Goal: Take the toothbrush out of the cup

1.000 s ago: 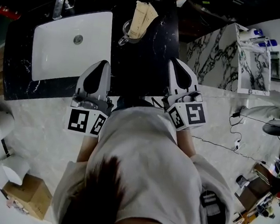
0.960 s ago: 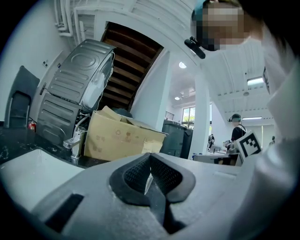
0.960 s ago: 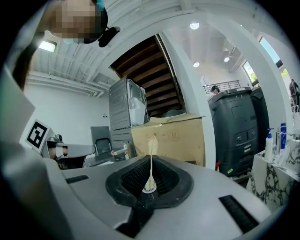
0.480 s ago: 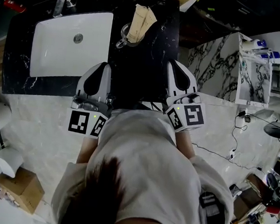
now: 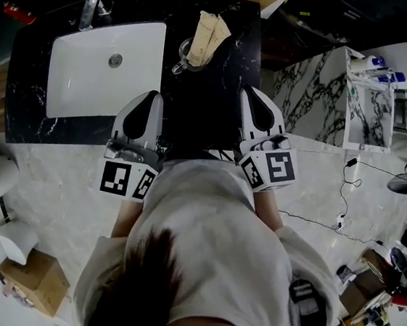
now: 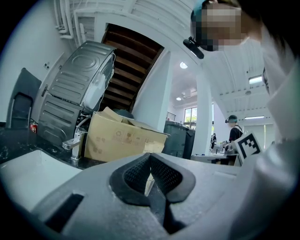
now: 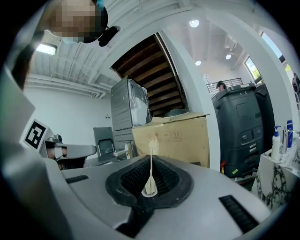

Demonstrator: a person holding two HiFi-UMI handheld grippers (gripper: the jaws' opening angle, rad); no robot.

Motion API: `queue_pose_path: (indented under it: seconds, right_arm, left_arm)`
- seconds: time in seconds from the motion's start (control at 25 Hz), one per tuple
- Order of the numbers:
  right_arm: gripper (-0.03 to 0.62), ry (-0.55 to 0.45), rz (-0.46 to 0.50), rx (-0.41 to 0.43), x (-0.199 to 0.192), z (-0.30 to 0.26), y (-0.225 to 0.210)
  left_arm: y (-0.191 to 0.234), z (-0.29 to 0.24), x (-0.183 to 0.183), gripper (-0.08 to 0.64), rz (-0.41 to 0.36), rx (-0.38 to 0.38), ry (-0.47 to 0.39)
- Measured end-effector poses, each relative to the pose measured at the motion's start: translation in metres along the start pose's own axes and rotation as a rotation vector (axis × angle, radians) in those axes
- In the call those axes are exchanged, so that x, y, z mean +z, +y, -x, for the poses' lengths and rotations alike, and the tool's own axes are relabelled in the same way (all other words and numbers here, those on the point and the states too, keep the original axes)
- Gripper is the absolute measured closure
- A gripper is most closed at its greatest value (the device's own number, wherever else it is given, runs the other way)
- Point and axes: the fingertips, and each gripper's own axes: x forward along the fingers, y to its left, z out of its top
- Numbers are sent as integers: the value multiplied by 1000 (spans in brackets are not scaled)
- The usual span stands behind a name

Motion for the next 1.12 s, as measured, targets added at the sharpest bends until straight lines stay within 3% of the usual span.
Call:
queue_pose_path:
  seconds: [0.4,0.44,0.52,0.8,1.12]
  right_arm:
    - [571,-14,28,-53,10,-19,9]
    - [562,-19,30,-54,12,-23,9]
    - [478,-27,31,-55,16,-32,8]
    - [448,-43,40,-75,21,-73,0]
    - [417,17,27,-104,1,-112,-4]
  left_arm:
    - [20,0,1,545,13,-25,20]
    - [22,0,0,545,15,-26,23]
    - [24,0,-2,545,19,-27,29]
    - [34,0,-7,545,33,-28,41]
    - [41,-2,-17,545,44,-33,65]
